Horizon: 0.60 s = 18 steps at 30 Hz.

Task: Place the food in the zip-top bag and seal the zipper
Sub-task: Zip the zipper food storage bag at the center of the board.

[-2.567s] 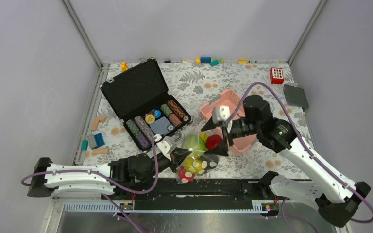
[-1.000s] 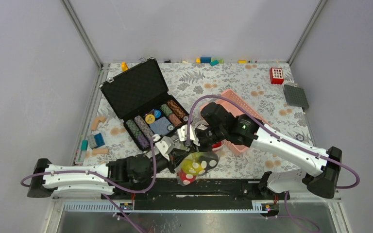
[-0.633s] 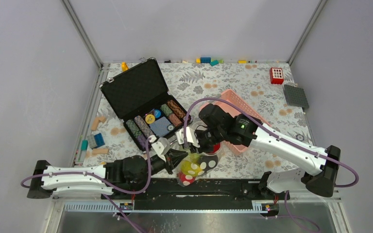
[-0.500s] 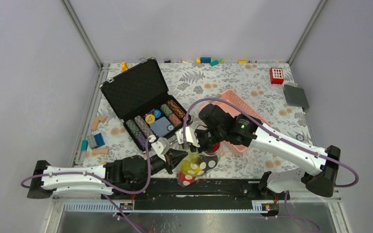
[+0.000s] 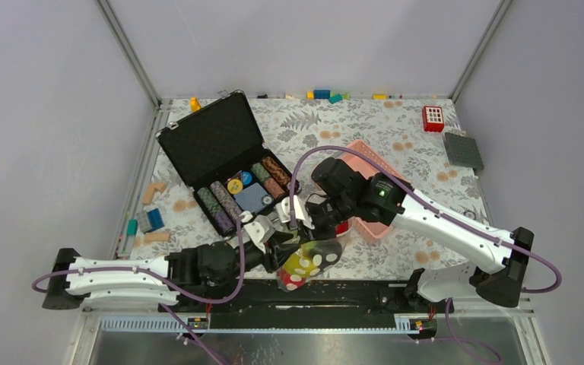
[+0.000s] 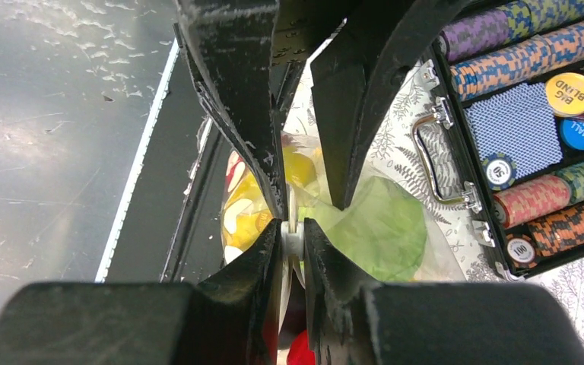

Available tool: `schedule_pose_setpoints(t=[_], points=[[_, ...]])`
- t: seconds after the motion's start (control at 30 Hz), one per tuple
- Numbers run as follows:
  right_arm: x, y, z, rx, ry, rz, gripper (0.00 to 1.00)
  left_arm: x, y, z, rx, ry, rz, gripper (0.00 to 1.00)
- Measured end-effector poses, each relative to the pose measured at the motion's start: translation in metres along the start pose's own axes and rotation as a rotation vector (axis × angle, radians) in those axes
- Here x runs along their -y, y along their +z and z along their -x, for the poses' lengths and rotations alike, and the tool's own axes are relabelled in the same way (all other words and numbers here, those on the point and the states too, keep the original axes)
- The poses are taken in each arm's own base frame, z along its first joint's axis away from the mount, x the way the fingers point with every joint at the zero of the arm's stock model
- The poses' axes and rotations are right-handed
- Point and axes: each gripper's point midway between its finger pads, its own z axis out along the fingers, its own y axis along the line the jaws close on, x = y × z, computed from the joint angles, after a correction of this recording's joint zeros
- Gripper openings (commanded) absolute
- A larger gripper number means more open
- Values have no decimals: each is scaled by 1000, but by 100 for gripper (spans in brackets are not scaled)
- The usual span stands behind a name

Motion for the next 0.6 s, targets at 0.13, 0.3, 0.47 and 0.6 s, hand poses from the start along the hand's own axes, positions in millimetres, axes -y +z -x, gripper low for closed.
schedule_pose_setpoints(t=[0.13,0.3,0.47,0.6], points=[[-1,3,0,-9,13,26,0,2,2,1,-7,22,-6,36],[-4,4,-2,-19,24,46,0,4,3,-1,-14,45,-22,37],[-3,1,3,-9,18,43,0,10,6,0,-15,62,-48,42],[-2,1,3,-13,17,36,0,14,7,2,-11,69,-69,41]])
